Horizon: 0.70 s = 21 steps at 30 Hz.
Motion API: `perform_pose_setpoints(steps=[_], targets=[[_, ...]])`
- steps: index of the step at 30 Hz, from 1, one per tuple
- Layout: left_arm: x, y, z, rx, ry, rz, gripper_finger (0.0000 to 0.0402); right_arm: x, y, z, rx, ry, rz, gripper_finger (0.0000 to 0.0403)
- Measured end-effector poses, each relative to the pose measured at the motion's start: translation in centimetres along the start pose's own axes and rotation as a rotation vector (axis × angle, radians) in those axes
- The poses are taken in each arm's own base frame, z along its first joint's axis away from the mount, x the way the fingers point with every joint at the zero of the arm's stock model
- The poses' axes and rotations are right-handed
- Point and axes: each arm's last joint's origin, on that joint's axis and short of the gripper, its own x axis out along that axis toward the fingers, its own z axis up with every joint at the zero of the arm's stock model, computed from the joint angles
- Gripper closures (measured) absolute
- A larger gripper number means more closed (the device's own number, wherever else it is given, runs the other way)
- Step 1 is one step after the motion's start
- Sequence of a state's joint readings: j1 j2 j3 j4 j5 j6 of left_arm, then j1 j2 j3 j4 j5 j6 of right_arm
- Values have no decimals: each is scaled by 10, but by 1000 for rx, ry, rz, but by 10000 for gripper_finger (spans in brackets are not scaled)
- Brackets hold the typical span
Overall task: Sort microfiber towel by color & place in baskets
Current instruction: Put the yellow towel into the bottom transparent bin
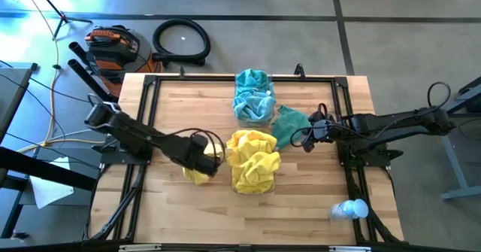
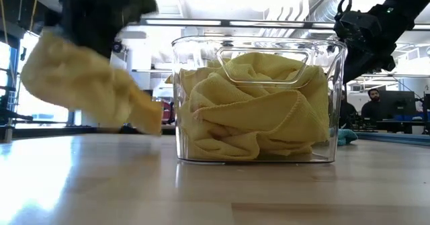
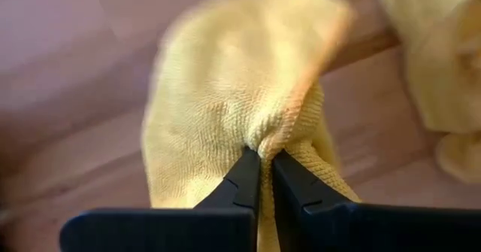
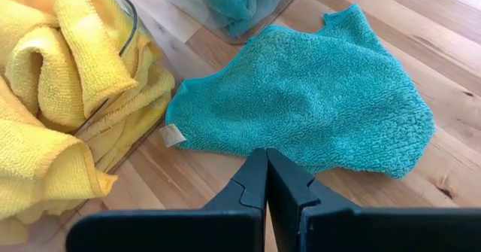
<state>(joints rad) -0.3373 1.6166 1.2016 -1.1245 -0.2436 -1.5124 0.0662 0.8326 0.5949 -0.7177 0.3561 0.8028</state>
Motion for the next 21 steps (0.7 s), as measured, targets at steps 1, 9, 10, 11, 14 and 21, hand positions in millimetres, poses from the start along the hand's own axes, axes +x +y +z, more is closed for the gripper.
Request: perform_pose_setpoints(steps=[1, 9, 10, 11, 14, 21], targets=[[-10, 1, 1, 10, -25, -5, 400, 0, 0, 0, 0, 1, 0, 402], [-87, -4, 14, 184, -196, -115, 401, 0, 0, 0, -1, 2, 0, 402], [-96, -6, 16, 223, -214, -144, 401, 0, 0, 0, -1, 2, -1, 402], [-105, -7, 18, 256, -233, -172, 401, 0, 0, 0, -1, 2, -1, 402], [-129, -14, 24, 350, -285, -278, 401, 0, 0, 0, -1, 3, 0, 402], [-158, -36, 39, 568, -360, -564, 401, 0, 0, 0, -1, 8, 5, 402]])
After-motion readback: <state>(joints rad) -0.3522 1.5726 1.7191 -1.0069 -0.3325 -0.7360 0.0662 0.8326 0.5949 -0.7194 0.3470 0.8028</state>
